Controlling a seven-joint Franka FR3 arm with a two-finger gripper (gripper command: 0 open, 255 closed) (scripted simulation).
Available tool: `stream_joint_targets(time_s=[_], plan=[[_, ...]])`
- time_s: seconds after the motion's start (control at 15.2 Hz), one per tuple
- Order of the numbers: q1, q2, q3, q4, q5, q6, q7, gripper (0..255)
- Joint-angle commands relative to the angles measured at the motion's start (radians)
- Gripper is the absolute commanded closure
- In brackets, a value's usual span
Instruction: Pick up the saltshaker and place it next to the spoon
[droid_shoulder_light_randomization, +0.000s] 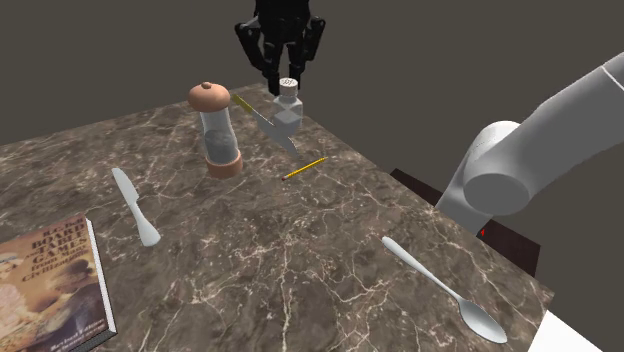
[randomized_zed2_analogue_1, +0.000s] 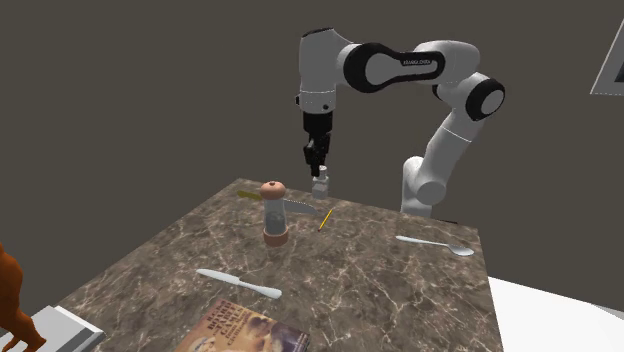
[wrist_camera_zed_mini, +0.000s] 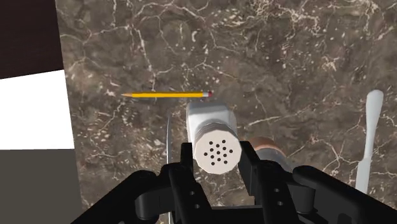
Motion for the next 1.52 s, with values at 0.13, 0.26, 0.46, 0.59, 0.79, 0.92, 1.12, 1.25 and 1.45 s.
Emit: stream_joint_targets(time_s=[0.13,0.26,0.46,0.59,0.79,0.92,1.12,1.25,1.45], plan=[[0.032,-0.163,-0.033,-0.104,0.044,-0.056,-0.014,255],[0.050,-0.236,-0.045,-0.143,0.061,-0.088,-0.014,255],[0.078,-0.341,-0.063,-0.192,0.081,-0.144,-0.007,255],[0.098,-0.409,-0.073,-0.218,0.093,-0.186,0.001,255],[0.126,-0.506,-0.087,-0.248,0.110,-0.253,0.018,255],[0.146,-0.568,-0.095,-0.262,0.120,-0.301,0.033,255],[0.174,-0.655,-0.104,-0.272,0.136,-0.377,0.060,255],[0.192,-0.710,-0.109,-0.273,0.148,-0.430,0.080,255],[0.215,-0.785,-0.114,-0.264,0.169,-0.511,0.115,255]])
